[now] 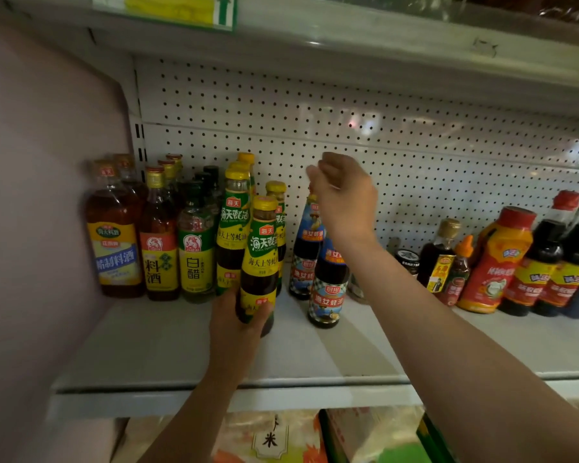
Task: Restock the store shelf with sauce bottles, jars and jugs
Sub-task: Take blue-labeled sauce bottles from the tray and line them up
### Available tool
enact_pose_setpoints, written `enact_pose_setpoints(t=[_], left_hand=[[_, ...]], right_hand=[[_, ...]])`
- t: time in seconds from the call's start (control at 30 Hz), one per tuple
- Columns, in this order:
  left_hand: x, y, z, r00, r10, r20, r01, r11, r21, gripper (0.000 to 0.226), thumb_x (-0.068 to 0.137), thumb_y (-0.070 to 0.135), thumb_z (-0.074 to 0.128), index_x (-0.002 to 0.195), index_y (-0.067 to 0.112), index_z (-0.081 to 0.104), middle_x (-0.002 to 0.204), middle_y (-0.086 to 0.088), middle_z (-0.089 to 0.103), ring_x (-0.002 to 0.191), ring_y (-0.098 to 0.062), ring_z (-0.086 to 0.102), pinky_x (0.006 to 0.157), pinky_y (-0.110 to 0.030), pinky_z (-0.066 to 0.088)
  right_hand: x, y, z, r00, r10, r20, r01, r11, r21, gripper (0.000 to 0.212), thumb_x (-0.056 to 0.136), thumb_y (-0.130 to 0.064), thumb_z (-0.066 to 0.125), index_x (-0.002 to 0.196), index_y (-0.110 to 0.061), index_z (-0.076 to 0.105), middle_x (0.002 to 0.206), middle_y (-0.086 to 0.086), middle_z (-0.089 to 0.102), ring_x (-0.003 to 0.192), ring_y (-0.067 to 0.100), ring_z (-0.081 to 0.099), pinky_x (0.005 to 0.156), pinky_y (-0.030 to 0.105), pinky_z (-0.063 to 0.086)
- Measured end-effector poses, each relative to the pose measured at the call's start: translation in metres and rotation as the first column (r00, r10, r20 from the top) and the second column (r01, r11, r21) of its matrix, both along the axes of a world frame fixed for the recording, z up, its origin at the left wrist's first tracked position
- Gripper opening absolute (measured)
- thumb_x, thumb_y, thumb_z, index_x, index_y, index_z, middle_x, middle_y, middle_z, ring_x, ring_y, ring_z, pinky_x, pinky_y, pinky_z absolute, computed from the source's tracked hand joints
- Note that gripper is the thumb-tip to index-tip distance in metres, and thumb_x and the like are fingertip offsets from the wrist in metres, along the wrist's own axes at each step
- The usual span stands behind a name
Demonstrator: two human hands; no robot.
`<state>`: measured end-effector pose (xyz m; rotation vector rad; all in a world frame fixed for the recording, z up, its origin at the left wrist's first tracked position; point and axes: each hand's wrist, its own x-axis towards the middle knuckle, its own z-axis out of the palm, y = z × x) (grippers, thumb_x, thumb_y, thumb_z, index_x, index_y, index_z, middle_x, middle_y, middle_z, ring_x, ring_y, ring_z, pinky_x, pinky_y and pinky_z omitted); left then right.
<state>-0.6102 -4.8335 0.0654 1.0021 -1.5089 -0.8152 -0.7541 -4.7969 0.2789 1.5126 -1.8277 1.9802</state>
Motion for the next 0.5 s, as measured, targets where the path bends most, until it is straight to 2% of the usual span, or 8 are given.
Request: enact_pose_setpoints(t=[0.07, 0.13, 0.2, 0.23, 0.3, 0.37, 0.47, 0.5], left_hand=[[-0.004, 0.002, 0.000, 0.997, -0.022, 0.070, 0.023, 0.999, -0.021, 0.046, 0.080, 0.044, 0.076, 0.115, 0.020, 0.060, 0.103, 0.001, 0.063, 0.097, -0.020, 0.059, 0.078, -0.033, 0.046], [-0.007, 0.003, 0.002, 0.996, -0.051, 0.078, 0.052, 0.999, -0.002, 0.042, 0.084, 0.031, 0.076, 0.121, 0.018, 0.060, 0.109, 0.003, 0.063, 0.101, -0.018, 0.059, 0.076, -0.024, 0.042], [-0.010, 0.004, 0.006, 0.995, -0.084, 0.050, 0.082, 0.996, 0.039, 0.047, 0.085, 0.028, 0.075, 0.128, 0.018, 0.058, 0.116, 0.006, 0.064, 0.106, -0.015, 0.059, 0.079, -0.019, 0.043], [-0.011, 0.003, 0.007, 0.995, -0.089, 0.043, 0.086, 0.995, 0.056, 0.051, 0.085, 0.028, 0.076, 0.130, 0.019, 0.055, 0.120, 0.006, 0.064, 0.109, -0.015, 0.060, 0.084, -0.022, 0.045], [-0.013, 0.000, 0.007, 0.995, -0.072, 0.062, 0.067, 0.994, 0.085, 0.058, 0.084, 0.027, 0.077, 0.134, 0.019, 0.050, 0.127, 0.002, 0.063, 0.114, -0.018, 0.059, 0.089, -0.031, 0.045], [-0.016, -0.004, 0.005, 0.993, -0.042, 0.110, 0.032, 0.995, 0.093, 0.059, 0.082, 0.027, 0.079, 0.132, 0.017, 0.049, 0.127, -0.002, 0.064, 0.116, -0.023, 0.060, 0.089, -0.034, 0.045], [-0.019, -0.010, 0.000, 0.986, 0.018, 0.166, -0.030, 0.997, 0.069, 0.051, 0.081, 0.032, 0.079, 0.123, 0.018, 0.055, 0.120, -0.004, 0.066, 0.112, -0.026, 0.060, 0.089, -0.040, 0.049], [-0.019, -0.012, -0.003, 0.982, 0.037, 0.185, -0.048, 0.997, 0.060, 0.049, 0.080, 0.035, 0.079, 0.121, 0.018, 0.057, 0.119, -0.005, 0.065, 0.111, -0.027, 0.060, 0.089, -0.043, 0.050]], right_hand=[[-0.015, 0.028, -0.013, 0.997, -0.035, 0.069, 0.043, 0.992, -0.115, 0.031, 0.093, -0.024, 0.070, 0.123, -0.016, 0.064, 0.113, -0.004, 0.071, 0.100, -0.001, 0.066, 0.087, 0.015, 0.054], [-0.034, 0.047, -0.036, 0.980, -0.078, 0.183, 0.103, 0.986, -0.130, 0.033, 0.093, -0.023, 0.070, 0.125, -0.016, 0.061, 0.116, -0.005, 0.068, 0.105, 0.002, 0.064, 0.090, 0.018, 0.054], [-0.051, 0.056, -0.070, 0.963, -0.126, 0.238, 0.128, 0.992, 0.008, 0.041, 0.092, -0.026, 0.071, 0.128, -0.015, 0.056, 0.122, -0.004, 0.064, 0.109, 0.008, 0.062, 0.095, 0.027, 0.053], [-0.057, 0.058, -0.088, 0.964, -0.116, 0.241, 0.095, 0.991, 0.099, 0.042, 0.091, -0.028, 0.072, 0.128, -0.016, 0.055, 0.122, -0.004, 0.063, 0.110, 0.010, 0.061, 0.095, 0.030, 0.053], [-0.065, 0.060, -0.124, 0.964, -0.011, 0.266, -0.056, 0.969, 0.241, 0.039, 0.089, -0.027, 0.075, 0.123, -0.023, 0.054, 0.116, -0.008, 0.063, 0.106, 0.009, 0.062, 0.087, 0.026, 0.052], [-0.068, 0.057, -0.156, 0.944, 0.055, 0.324, -0.172, 0.922, 0.346, 0.044, 0.087, -0.028, 0.077, 0.125, -0.024, 0.055, 0.115, -0.010, 0.065, 0.106, 0.006, 0.063, 0.084, 0.024, 0.050], [-0.069, 0.047, -0.191, 0.944, 0.048, 0.326, -0.200, 0.870, 0.451, 0.057, 0.083, -0.034, 0.078, 0.133, -0.025, 0.054, 0.123, -0.004, 0.066, 0.114, 0.016, 0.062, 0.099, 0.043, 0.052], [-0.068, 0.044, -0.197, 0.946, 0.060, 0.317, -0.210, 0.860, 0.464, 0.058, 0.082, -0.034, 0.077, 0.135, -0.025, 0.054, 0.124, -0.004, 0.067, 0.113, 0.015, 0.063, 0.100, 0.045, 0.053]])
